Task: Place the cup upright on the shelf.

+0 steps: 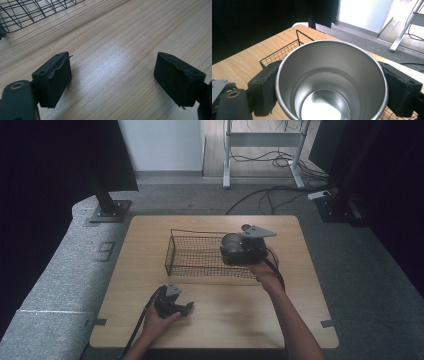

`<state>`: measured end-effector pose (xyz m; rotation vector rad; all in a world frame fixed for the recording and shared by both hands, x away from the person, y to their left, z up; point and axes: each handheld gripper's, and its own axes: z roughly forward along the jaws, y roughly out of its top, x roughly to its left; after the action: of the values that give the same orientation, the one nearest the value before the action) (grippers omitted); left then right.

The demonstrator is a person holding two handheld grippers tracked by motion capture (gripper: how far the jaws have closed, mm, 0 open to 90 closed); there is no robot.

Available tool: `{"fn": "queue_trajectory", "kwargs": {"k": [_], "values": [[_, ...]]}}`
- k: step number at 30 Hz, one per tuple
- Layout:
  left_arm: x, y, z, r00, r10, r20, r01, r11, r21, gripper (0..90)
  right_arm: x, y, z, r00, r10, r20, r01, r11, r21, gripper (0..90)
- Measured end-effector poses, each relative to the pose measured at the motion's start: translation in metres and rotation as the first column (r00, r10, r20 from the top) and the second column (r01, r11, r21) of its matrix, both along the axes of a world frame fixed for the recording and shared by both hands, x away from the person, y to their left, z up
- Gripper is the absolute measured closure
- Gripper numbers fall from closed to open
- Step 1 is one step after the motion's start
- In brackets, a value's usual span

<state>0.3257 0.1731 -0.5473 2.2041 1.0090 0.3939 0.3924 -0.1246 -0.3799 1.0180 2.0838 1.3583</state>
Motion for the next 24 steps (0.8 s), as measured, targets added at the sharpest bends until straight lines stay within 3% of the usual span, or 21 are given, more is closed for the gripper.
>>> {"fn": "queue_trajectory", "kwargs": {"k": [24], "values": [[0.0, 0.0, 0.0, 1.0, 0.001, 0.0, -0.001, 1.0, -0.001, 14.3, 0.043, 0.002, -0.025, 0.9964, -0.056, -0.063, 0.054, 0.9981, -0.029, 13.3]]}}
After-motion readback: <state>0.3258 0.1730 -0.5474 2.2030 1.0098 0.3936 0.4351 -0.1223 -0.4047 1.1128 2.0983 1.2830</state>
